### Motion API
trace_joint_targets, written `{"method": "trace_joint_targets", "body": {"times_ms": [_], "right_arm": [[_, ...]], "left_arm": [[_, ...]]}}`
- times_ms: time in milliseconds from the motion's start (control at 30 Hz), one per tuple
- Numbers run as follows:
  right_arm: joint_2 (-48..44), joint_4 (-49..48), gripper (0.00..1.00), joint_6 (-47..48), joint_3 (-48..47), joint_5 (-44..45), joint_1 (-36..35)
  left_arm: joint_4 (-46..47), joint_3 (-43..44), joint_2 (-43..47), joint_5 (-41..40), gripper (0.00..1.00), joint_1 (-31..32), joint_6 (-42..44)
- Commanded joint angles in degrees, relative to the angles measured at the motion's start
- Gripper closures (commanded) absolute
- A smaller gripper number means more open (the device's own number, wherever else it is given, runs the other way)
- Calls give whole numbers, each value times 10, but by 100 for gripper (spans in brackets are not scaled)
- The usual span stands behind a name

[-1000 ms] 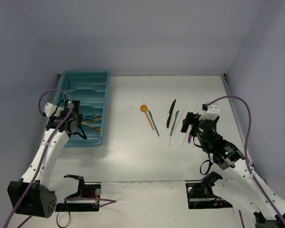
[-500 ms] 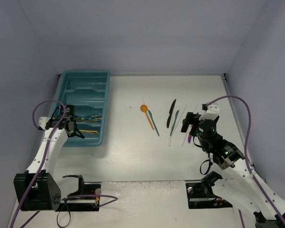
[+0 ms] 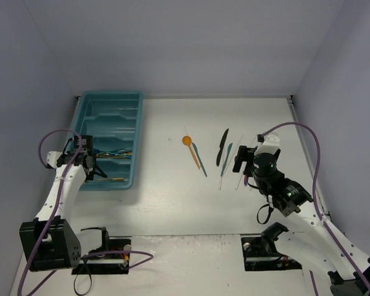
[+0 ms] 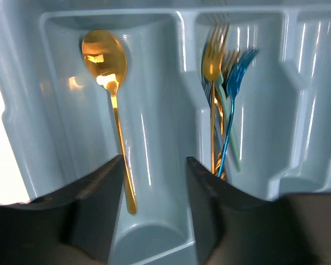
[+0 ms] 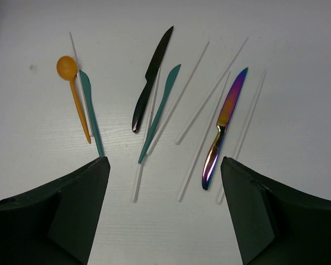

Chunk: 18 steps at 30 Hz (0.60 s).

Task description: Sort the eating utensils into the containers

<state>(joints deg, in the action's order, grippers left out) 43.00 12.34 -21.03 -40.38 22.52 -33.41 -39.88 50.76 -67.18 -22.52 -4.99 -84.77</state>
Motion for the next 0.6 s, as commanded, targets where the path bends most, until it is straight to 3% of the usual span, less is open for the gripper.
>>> {"method": "trace_joint_targets", "body": {"times_ms": [0, 300, 567], "right_arm": [[56, -21, 22, 23, -44, -39, 2], [224, -29, 25, 48, -129, -108, 0], [229, -30, 26, 38, -140, -56, 8]], "left_arm": [[49, 39, 13, 21, 52, -3, 123], [83, 162, 3, 157, 48, 37, 381], [76, 262, -71, 123, 48, 280, 398]]}}
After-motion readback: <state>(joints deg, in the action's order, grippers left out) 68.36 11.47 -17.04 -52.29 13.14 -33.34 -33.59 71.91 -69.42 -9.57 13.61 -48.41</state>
